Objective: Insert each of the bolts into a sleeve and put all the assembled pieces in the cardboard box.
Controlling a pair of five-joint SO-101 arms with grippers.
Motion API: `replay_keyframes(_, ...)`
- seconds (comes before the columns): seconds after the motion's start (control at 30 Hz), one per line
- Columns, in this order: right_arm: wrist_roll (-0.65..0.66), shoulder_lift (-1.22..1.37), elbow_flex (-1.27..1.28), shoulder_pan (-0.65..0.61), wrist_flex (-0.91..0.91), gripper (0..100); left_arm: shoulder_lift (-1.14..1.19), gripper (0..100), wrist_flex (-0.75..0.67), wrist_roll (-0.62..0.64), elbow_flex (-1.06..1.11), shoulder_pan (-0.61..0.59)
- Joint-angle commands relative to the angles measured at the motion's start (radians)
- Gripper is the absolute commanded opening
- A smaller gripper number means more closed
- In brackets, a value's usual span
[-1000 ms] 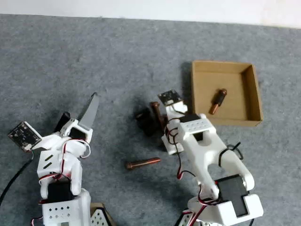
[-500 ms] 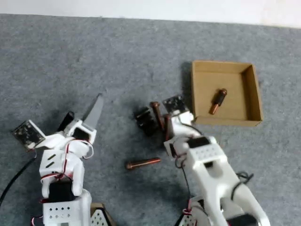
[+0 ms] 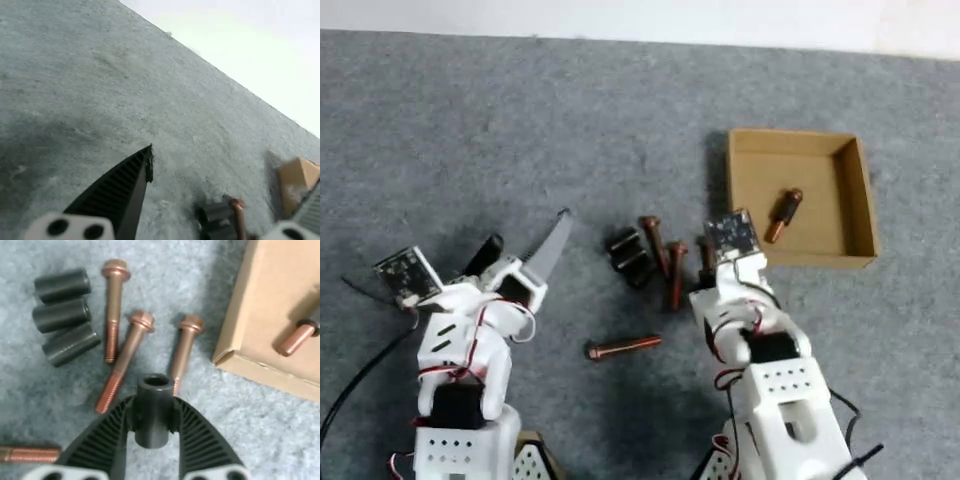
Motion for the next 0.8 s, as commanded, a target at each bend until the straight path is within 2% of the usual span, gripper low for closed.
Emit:
replay_keyframes(0.0,0.0,-0.084,0.01,0.007,-0.03,0.5,-0.007,45,0.005,-0.006,0.021,0.108)
replay_keyframes(0.07,0.0,-0.117,0.025,0.008,-0.03,0.5,-0.007,45,0.041,-0.048,0.021,0.162)
replay_keyframes(0.2,0.0,-0.203,0.065,0.01,-0.03,0.5,-0.007,45,0.138,-0.219,0.021,0.274)
replay_keyframes(0.3,0.0,-0.291,0.105,0.042,-0.03,0.5,-0.007,45,0.193,-0.241,0.021,0.346)
replay_keyframes(0.37,-0.002,-0.36,0.128,0.068,-0.03,0.5,-0.007,45,0.195,-0.256,0.021,0.349)
replay_keyframes(0.53,-0.002,-0.559,0.214,0.107,-0.03,0.5,-0.013,45,0.176,-0.25,0.021,0.249)
replay_keyframes(0.77,-0.002,-0.851,0.357,0.105,-0.03,0.5,-0.013,45,0.025,-0.051,0.021,-0.008)
